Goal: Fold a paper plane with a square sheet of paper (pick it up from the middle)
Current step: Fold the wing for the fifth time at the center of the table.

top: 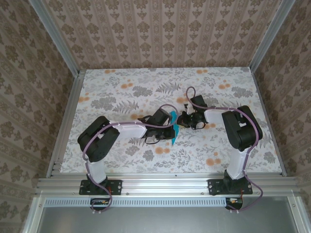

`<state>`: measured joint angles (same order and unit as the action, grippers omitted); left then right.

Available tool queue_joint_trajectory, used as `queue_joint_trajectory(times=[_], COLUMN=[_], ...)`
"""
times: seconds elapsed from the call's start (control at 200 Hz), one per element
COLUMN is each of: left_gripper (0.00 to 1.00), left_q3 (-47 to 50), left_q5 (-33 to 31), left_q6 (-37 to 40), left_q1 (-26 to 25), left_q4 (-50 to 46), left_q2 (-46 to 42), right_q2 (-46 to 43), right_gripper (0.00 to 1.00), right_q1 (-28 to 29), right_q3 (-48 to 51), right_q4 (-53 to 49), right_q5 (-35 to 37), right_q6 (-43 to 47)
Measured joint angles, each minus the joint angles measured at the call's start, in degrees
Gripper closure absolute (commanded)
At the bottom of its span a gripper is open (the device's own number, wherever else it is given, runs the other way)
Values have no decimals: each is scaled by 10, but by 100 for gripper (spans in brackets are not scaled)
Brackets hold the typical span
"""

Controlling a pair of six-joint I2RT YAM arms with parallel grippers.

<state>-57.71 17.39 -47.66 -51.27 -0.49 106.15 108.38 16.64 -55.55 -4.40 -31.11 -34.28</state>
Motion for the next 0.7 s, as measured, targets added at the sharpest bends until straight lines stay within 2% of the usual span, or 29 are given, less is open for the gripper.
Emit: queue_joint_trajectory(times=[0.175,0.42,0.7], left_gripper=[92,92,93], left_q3=[-2,-23,-56], left_q5=[2,-1,-9], left_q6=[-4,-3,-3], left_q1=[1,3,1], left_q4=[4,-28,-69], left_q2=[15,22,37], right_q2=[0,-2,-56], right_gripper=[88,80,76], right_q1=[0,1,-3], right_q3=[0,-7,-10], right_q4=[0,-7,-72], right_q5=[0,-1,63], right_q6=[0,-4,-4])
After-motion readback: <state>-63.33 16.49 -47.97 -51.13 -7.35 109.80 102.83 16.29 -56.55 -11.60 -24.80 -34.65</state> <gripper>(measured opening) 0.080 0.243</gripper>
